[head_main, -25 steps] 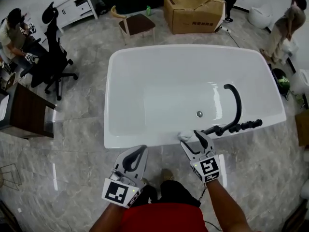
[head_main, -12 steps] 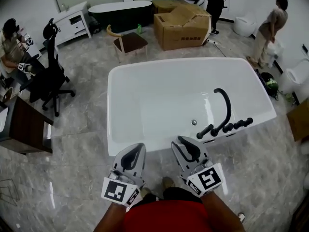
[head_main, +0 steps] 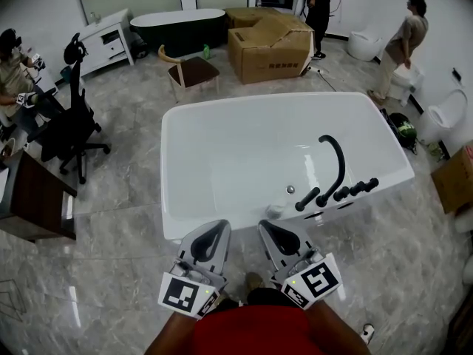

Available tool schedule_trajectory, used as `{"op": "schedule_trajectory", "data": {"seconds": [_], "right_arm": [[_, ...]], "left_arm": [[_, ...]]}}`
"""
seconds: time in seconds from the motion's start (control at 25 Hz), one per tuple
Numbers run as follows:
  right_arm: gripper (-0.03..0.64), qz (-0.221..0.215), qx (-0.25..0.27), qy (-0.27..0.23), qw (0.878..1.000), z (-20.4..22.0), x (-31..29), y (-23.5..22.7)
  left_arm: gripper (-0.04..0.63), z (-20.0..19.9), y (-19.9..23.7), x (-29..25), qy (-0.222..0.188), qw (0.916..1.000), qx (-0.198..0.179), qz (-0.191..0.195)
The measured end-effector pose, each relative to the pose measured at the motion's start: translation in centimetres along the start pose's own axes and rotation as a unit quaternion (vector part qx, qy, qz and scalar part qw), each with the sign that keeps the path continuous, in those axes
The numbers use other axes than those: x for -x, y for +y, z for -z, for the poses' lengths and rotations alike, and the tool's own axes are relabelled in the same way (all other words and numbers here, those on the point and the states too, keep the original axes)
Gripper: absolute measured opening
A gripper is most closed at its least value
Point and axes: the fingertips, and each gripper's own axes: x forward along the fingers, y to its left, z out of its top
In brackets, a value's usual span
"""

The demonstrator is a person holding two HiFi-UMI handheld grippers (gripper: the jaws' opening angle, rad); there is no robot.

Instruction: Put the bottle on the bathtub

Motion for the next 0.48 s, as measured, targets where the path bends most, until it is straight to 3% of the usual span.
{"op": "schedule_trajectory", "data": {"seconds": [0.16,0.48], "right_arm": [[0.005,-0.007,-0.027,0.006,1.000,1.22,0.29,0.38],[0.005,-0.005,-0.025,0.001,1.000,1.34,0.59,0.12]], "left_arm": [[0.011,0.25,-0.53,0.09,0.003,1.0000,0.000,0.005],[0.011,0.32,-0.46,0.14,0.006,1.0000,-0.001,0.002]]}}
